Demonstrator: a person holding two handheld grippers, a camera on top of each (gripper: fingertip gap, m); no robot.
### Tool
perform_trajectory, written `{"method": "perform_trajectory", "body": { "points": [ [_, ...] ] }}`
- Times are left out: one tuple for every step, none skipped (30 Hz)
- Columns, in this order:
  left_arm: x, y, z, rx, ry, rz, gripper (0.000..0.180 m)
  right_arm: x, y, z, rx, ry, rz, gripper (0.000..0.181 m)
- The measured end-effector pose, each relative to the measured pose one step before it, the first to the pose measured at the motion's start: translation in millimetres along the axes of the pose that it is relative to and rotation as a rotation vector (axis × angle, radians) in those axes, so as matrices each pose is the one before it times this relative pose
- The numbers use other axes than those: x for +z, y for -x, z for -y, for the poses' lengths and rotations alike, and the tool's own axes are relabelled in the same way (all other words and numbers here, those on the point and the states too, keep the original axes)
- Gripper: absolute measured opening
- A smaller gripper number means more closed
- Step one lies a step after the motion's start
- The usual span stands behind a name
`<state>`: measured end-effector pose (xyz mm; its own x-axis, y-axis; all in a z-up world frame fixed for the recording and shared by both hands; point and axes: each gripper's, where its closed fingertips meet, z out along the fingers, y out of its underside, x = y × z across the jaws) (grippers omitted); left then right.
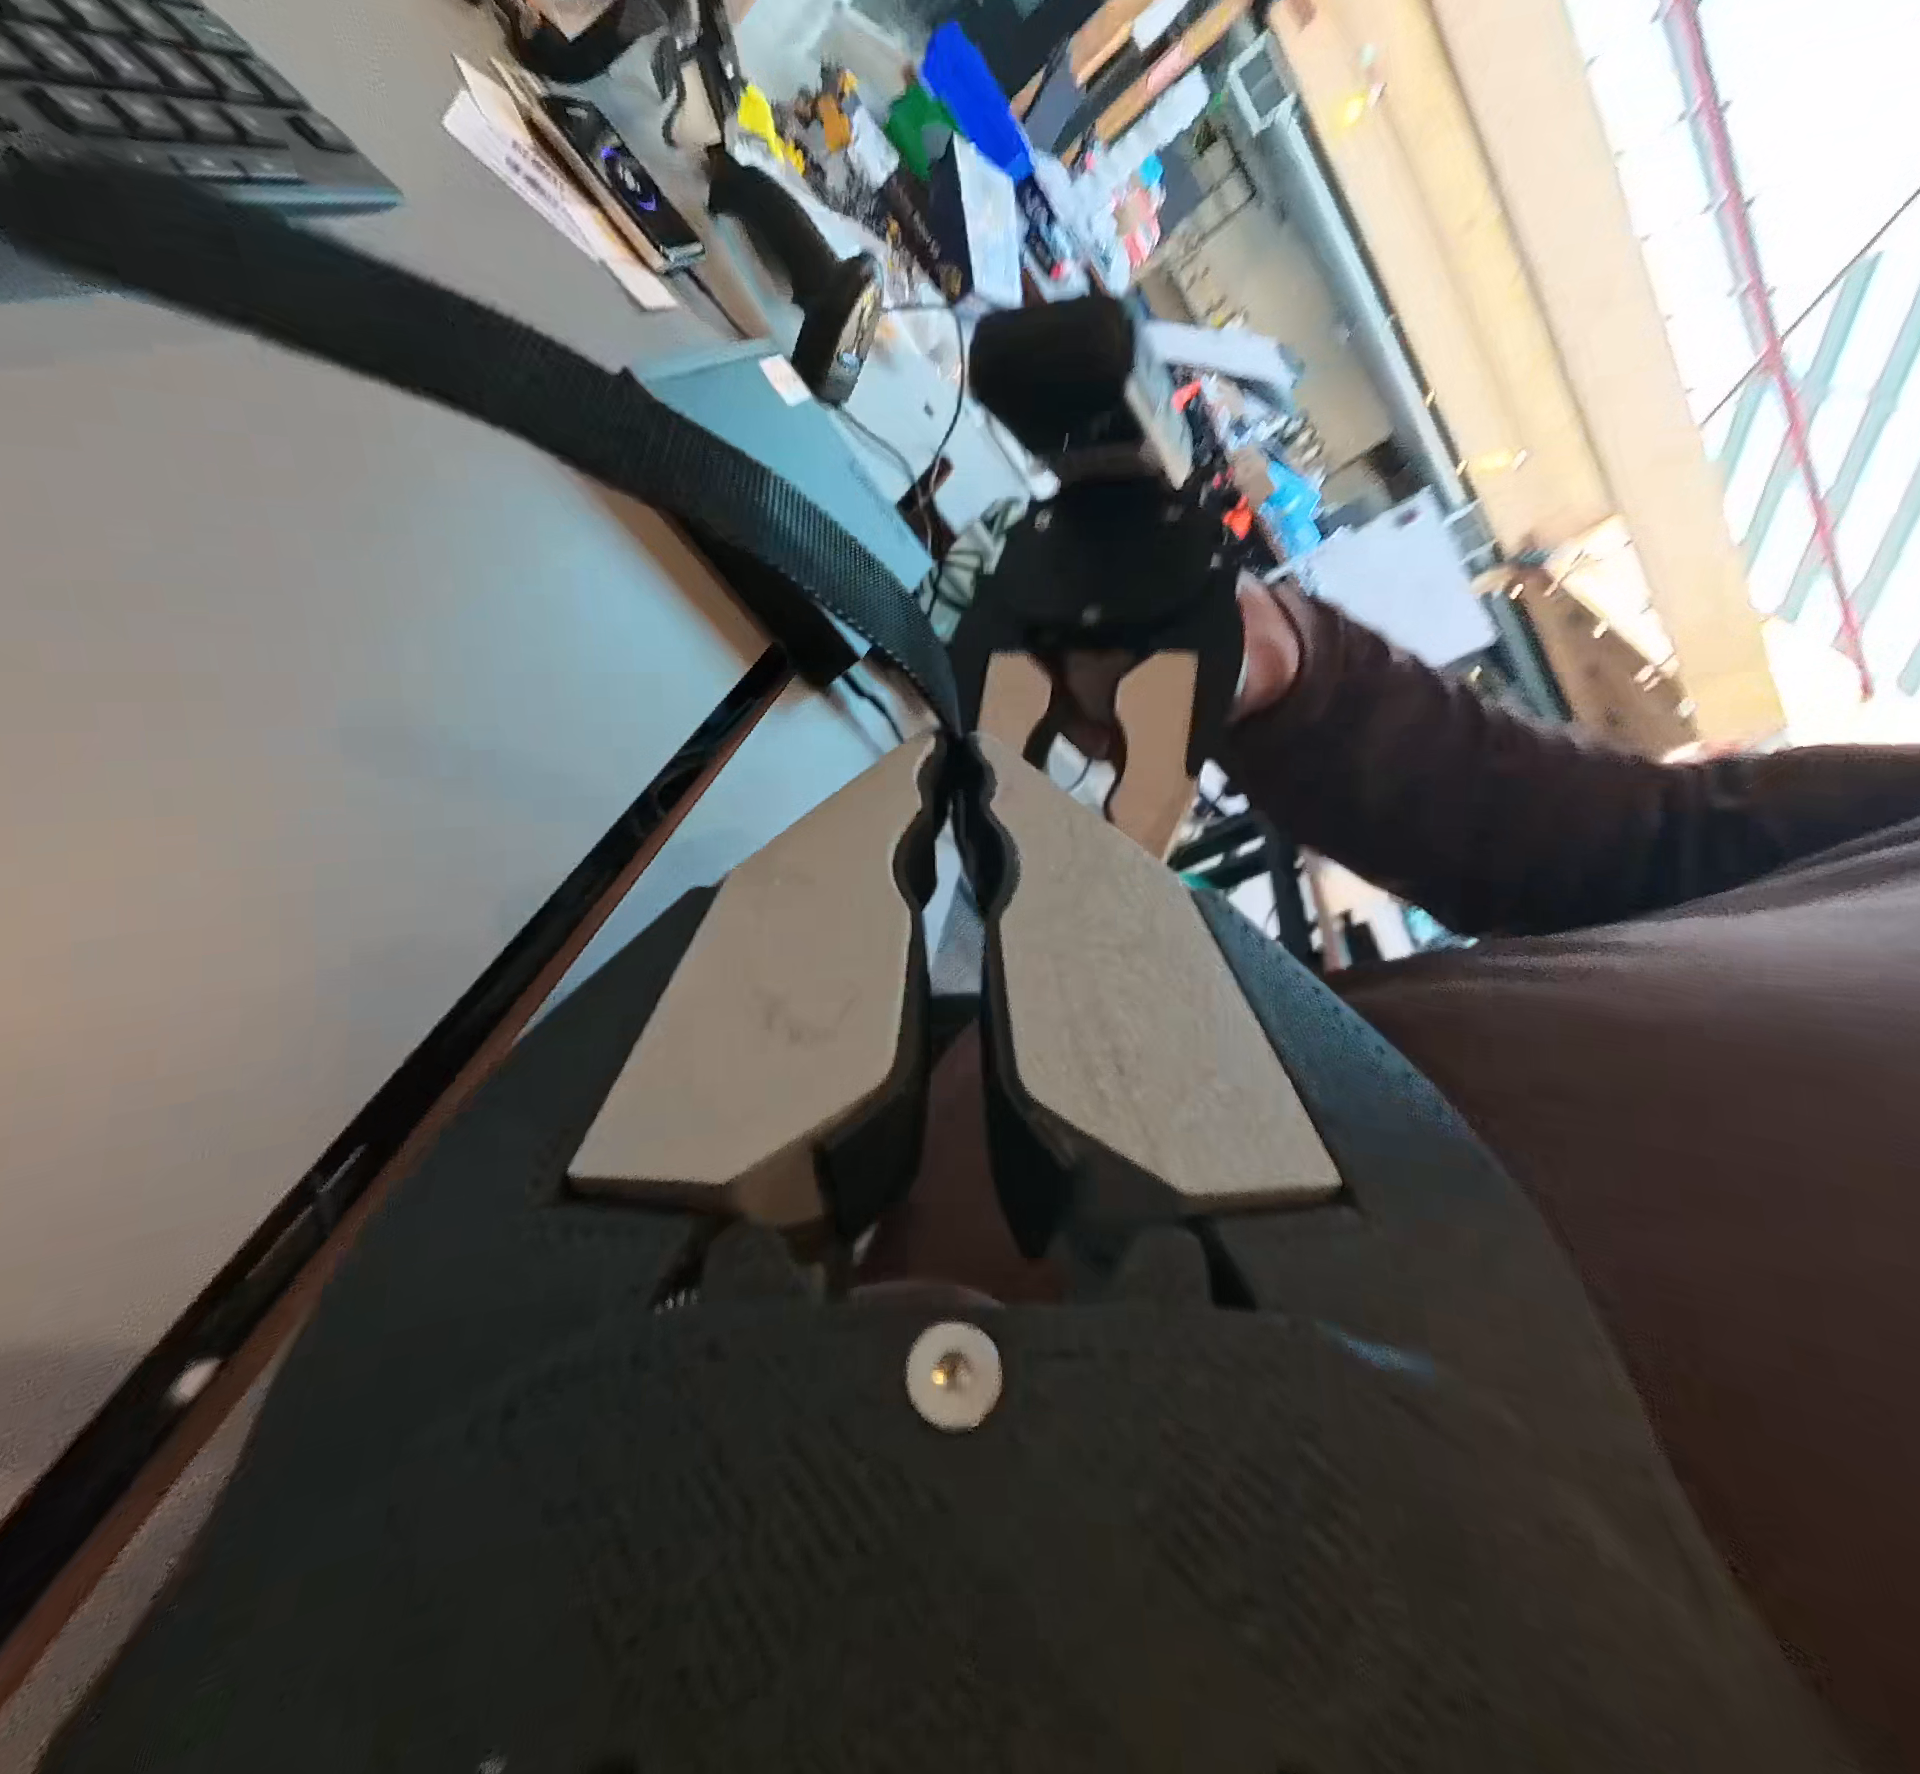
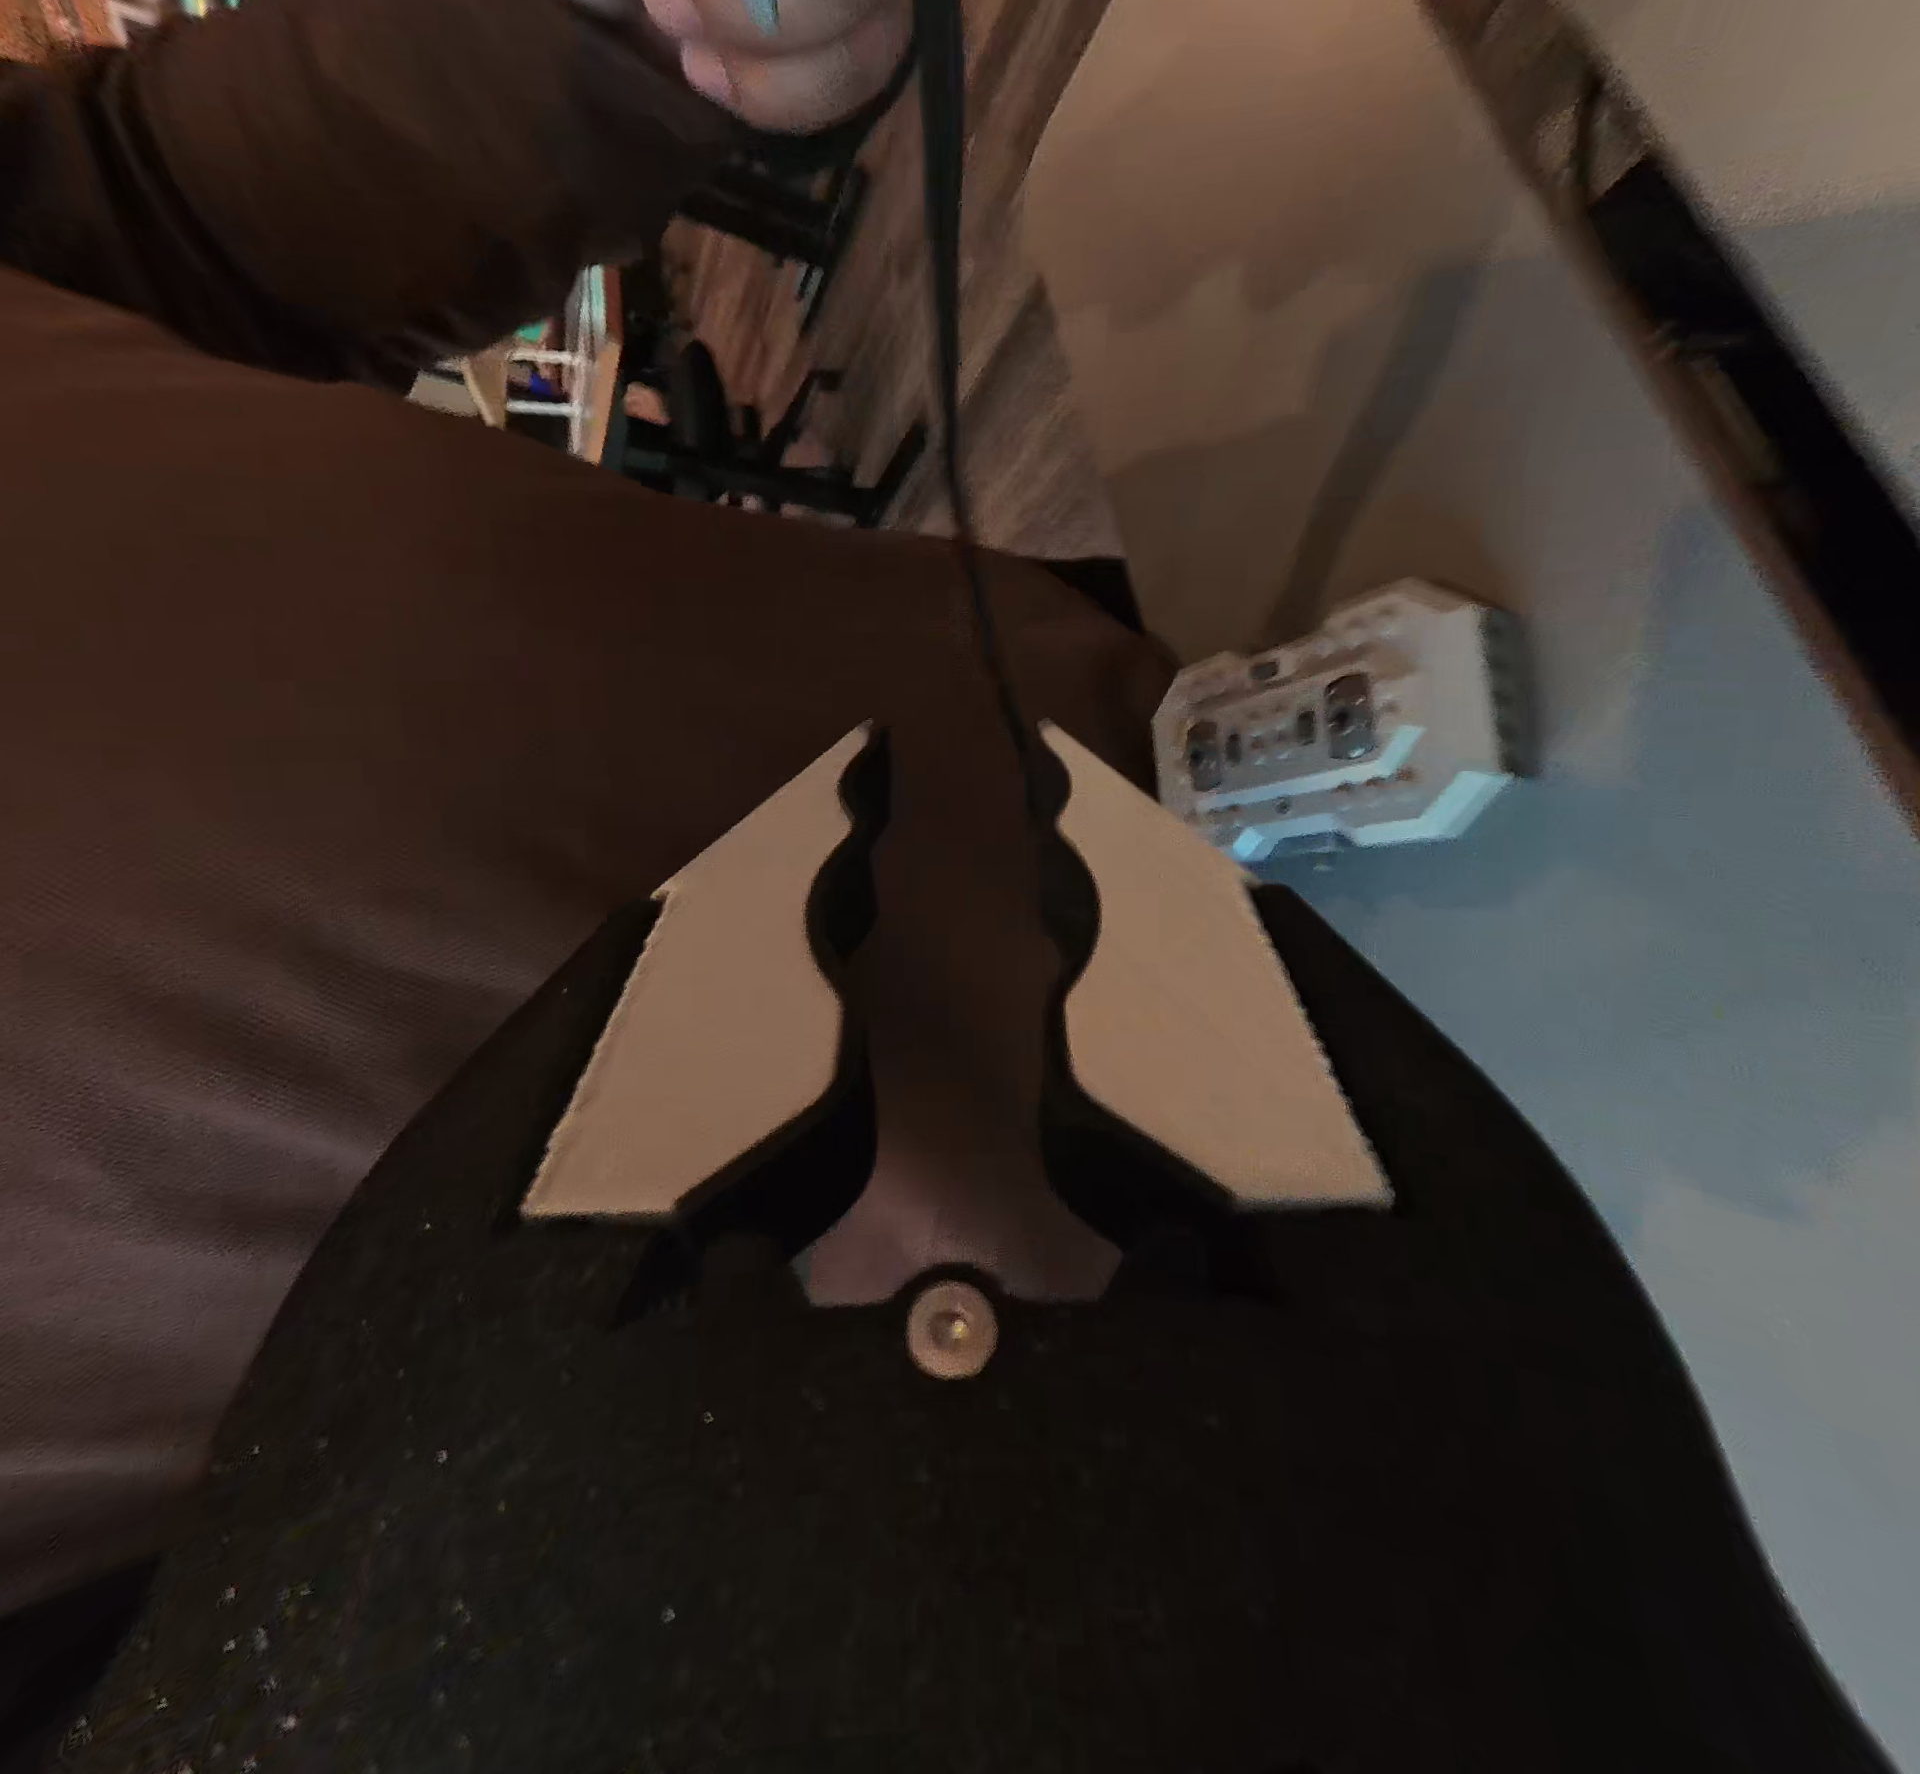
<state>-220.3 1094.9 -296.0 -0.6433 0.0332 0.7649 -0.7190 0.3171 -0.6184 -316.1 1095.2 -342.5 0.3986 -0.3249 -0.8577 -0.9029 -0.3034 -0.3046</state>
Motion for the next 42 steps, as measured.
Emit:
{"method": "perform_trajectory", "body": {
  "points": [
    [-0.02,-0.83,-1.84,0.0312,0.0228,0.0090,0.000,-5.55,1.54,7.74,-0.0173,-0.0312,-0.0081,0.024],
    [-0.24,-0.61,-1.36,0.0222,0.0192,0.0066,0.000,-5.31,3.23,8.95,-0.0167,-0.0338,0.0010,0.024],
    [0.71,-2.43,-1.25,0.0182,0.0192,0.0021,0.000,-4.83,3.21,10.20,-0.0212,-0.0366,-0.0039,0.024],
    [0.17,-2.41,-2.04,0.0235,0.0208,-0.0020,0.000,-4.65,2.96,11.31,-0.0280,-0.0366,-0.0128,0.024],
    [0.57,-3.23,-2.43,0.0296,0.0224,-0.0037,0.000,-3.60,2.89,11.47,-0.0337,-0.0345,-0.0156,0.024],
    [1.32,-3.09,-3.07,0.0283,0.0269,-0.0021,0.000,-2.76,3.79,11.30,-0.0356,-0.0303,-0.0103,0.025],
    [1.59,-3.90,-3.80,0.0200,0.0309,-0.0079,0.000,-2.13,2.64,10.92,-0.0335,-0.0277,-0.0142,0.025],
    [2.10,-4.22,-3.31,0.0148,0.0253,-0.0114,0.000,-1.39,1.26,10.08,-0.0284,-0.0249,-0.0170,0.025],
    [2.10,-2.84,-1.66,0.0134,0.0129,-0.0025,0.000,-0.37,2.16,7.97,-0.0203,-0.0158,-0.0036,0.025],
    [1.88,-1.75,-1.42,0.0103,0.0088,0.0039,0.000,0.83,3.50,5.91,-0.0133,-0.0092,0.0115,0.025],
    [1.45,-0.95,-1.35,0.0090,0.0084,0.0044,0.000,1.55,2.55,3.72,-0.0021,-0.0040,0.0131,0.025],
    [1.31,-1.17,-1.08,0.0089,0.0062,0.0037,0.000,2.00,-0.62,1.57,0.0082,0.0007,0.0027,0.024],
    [1.26,-1.80,-0.48,0.0111,0.0031,0.0006,0.000,1.74,-2.90,0.42,0.0112,0.0005,-0.0085,0.024],
    [0.59,-1.31,0.23,0.0122,-0.0013,0.0029,0.000,1.58,-2.15,-0.04,0.0080,-0.0029,-0.0039,0.023],
    [0.51,-1.24,0.65,0.0115,-0.0038,0.0047,0.000,1.16,-0.20,-0.02,0.0059,-0.0062,0.0056,0.022],
    [-0.71,-0.95,0.24,0.0073,-0.0037,0.0016,0.000,0.02,-0.33,0.11,0.0071,-0.0090,0.0050,0.021],
    [-1.67,0.07,0.84,0.0079,-0.0106,0.0075,0.000,-0.43,-0.15,0.98,0.0079,-0.0138,0.0017,0.021],
    [-1.33,0.39,0.84,0.0067,-0.0092,0.0094,0.000,-1.33,0.16,1.20,0.0074,-0.0167,0.0033,0.021],
    [-1.48,0.29,0.35,-0.0011,-0.0067,0.0039,0.000,-1.55,0.61,0.84,0.0083,-0.0138,0.0061,0.023],
    [-1.62,-0.36,0.10,-0.0083,-0.0047,-0.0024,0.000,-1.62,-1.19,-0.30,0.0092,-0.0089,-0.0041,0.025],
    [-1.38,-0.32,0.16,-0.0045,-0.0053,-0.0004,0.000,-1.11,-2.02,-0.81,0.0070,-0.0063,-0.0098,0.025],
    [-1.20,-0.88,-0.09,0.0020,-0.0015,-0.0009,0.000,-0.97,-1.78,-0.72,0.0066,-0.0058,-0.0083,0.025],
    [-0.30,-1.90,-0.74,0.0068,0.0025,-0.0050,0.000,-0.13,-1.71,-0.45,0.0075,-0.0054,-0.0097,0.024],
    [0.23,-1.83,-0.68,0.0093,0.0037,-0.0041,0.000,0.64,-1.55,-0.49,0.0066,-0.0053,-0.0095,0.023],
    [0.80,-1.62,-0.79,0.0072,0.0067,-0.0012,0.000,1.26,0.76,0.01,0.0034,-0.0058,0.0036,0.023],
    [1.38,0.07,-1.04,0.0005,0.0094,0.0008,0.000,2.00,3.99,-0.03,0.0005,-0.0051,0.0197,0.020],
    [1.30,0.36,-0.61,-0.0027,0.0056,0.0016,0.000,2.19,4.86,0.73,-0.0012,-0.0074,0.0274,0.017],
    [1.54,0.64,0.07,-0.0019,0.0003,0.0008,0.000,1.95,3.66,0.78,0.0010,-0.0083,0.0222,0.016],
    [1.34,0.80,0.28,-0.0029,-0.0001,0.0012,0.000,1.53,1.51,0.12,0.0042,-0.0043,0.0108,0.015],
    [0.88,0.75,0.25,-0.0008,0.0015,0.0043,0.000,0.93,0.63,-0.86,-0.0022,0.0004,0.0041,0.005],
    [1.07,-0.05,-0.33,0.0023,0.0050,0.0049,0.000,0.29,0.39,-0.70,-0.0049,-0.0016,0.0002,0.000],
    [-0.26,0.41,-0.57,0.0045,0.0056,0.0071,0.000,0.16,0.22,-0.45,0.0019,-0.0031,-0.0002,0.000],
    [0.04,0.45,-0.10,0.0015,0.0038,0.0075,0.000,-0.24,0.51,-0.33,0.0054,-0.0045,0.0034,0.000],
    [1.35,-2.13,0.71,-0.0053,0.0015,0.0061,0.000,-0.52,-0.56,0.08,0.0041,-0.0086,-0.0043,0.000],
    [-0.15,1.33,0.41,-0.0105,-0.0019,0.0041,0.000,-1.29,-1.76,0.79,0.0029,-0.0111,-0.0122,0.000],
    [-0.45,2.80,0.14,-0.0117,-0.0024,0.0106,0.000,-2.56,-2.61,1.80,0.0022,-0.0157,-0.0157,0.000],
    [-0.85,5.78,-0.76,-0.0119,0.0008,0.0254,0.004,-3.90,-3.91,4.17,0.0019,-0.0277,-0.0215,0.000],
    [-1.19,6.63,-1.20,-0.0124,0.0028,0.0308,0.009,-5.70,-3.65,6.32,0.0012,-0.0378,-0.0223,0.000],
    [-1.56,5.56,-1.18,-0.0119,0.0009,0.0247,0.014,-6.94,-3.60,8.07,0.0042,-0.0457,-0.0205,0.000],
    [-1.89,4.62,-0.82,-0.0127,-0.0037,0.0235,0.018,-7.98,-3.87,9.28,0.0025,-0.0503,-0.0225,0.000],
    [-1.85,4.49,-1.13,-0.0119,-0.0025,0.0252,0.023,-9.40,-3.28,9.71,-0.0001,-0.0486,-0.0196,0.000],
    [-2.13,2.42,-1.96,-0.0110,0.0029,0.0132,0.031,-7.35,-1.01,8.78,0.0015,-0.0427,-0.0054,0.000]
  ]
}}
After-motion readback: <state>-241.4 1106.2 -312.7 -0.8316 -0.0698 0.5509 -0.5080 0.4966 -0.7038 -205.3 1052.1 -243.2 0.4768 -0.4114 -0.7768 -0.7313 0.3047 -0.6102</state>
